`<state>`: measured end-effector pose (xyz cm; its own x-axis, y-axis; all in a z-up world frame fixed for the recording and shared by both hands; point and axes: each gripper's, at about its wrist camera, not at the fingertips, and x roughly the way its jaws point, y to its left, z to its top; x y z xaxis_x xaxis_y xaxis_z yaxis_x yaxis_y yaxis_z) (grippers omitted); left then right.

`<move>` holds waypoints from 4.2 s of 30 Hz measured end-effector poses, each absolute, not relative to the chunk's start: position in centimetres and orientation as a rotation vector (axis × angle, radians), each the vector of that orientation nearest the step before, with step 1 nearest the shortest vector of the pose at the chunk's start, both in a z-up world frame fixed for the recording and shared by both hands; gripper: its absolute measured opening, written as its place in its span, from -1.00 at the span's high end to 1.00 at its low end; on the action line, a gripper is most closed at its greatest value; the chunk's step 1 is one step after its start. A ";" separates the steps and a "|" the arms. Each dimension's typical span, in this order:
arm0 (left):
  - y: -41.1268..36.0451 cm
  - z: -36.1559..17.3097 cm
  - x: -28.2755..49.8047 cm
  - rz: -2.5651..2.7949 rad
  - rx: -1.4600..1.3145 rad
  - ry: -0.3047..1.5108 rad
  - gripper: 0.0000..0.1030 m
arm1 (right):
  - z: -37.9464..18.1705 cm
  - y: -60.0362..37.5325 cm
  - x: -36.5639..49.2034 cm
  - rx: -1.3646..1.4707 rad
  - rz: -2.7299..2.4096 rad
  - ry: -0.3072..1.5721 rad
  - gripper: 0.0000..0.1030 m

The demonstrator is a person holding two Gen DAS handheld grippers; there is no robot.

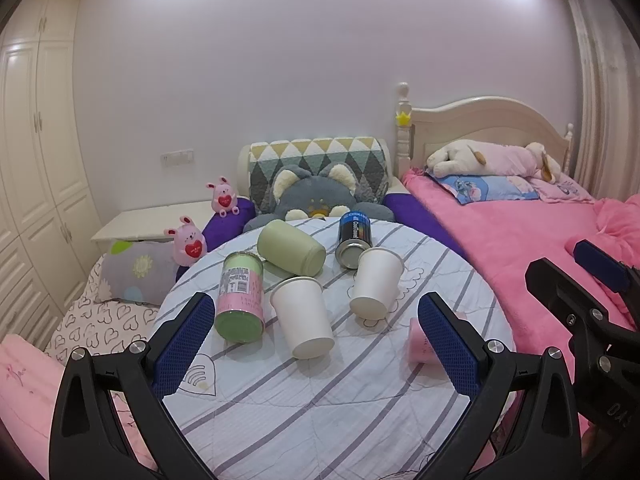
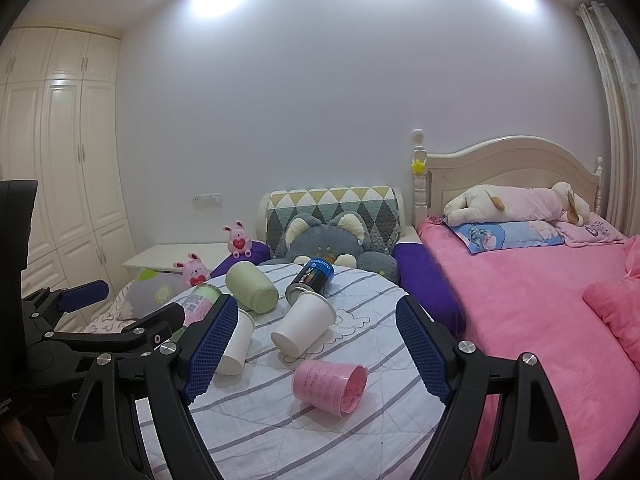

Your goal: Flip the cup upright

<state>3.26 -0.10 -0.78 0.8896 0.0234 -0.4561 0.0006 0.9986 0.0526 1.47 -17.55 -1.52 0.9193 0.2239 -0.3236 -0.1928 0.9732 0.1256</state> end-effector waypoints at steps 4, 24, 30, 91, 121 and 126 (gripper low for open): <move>0.0 -1.2 3.5 0.012 0.054 0.483 -1.00 | -1.6 -17.5 1.6 0.092 0.215 0.349 -0.61; -1.1 -2.6 7.4 0.016 0.078 0.560 -1.00 | -3.2 -18.6 4.3 0.117 0.212 0.414 -0.60; -2.5 -3.6 10.7 -0.029 0.079 0.627 -0.99 | -4.0 -19.8 6.0 0.143 0.185 0.432 -0.61; -1.7 -6.8 13.8 -0.027 0.042 0.847 -0.27 | -6.6 -18.2 10.9 0.186 0.293 0.522 -0.61; 2.0 -11.8 6.7 -0.085 -0.024 0.925 -0.83 | -8.2 -11.5 4.3 0.031 0.301 0.649 -0.61; 3.2 -10.7 5.2 -0.102 -0.028 0.889 -0.95 | -7.1 -11.2 3.8 0.054 0.328 0.633 -0.61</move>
<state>5.20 3.16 -10.74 0.6255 -0.1006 -0.7738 0.0773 0.9948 -0.0668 3.78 -11.17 -7.15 0.7564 0.3170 -0.5722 -0.2840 0.9471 0.1492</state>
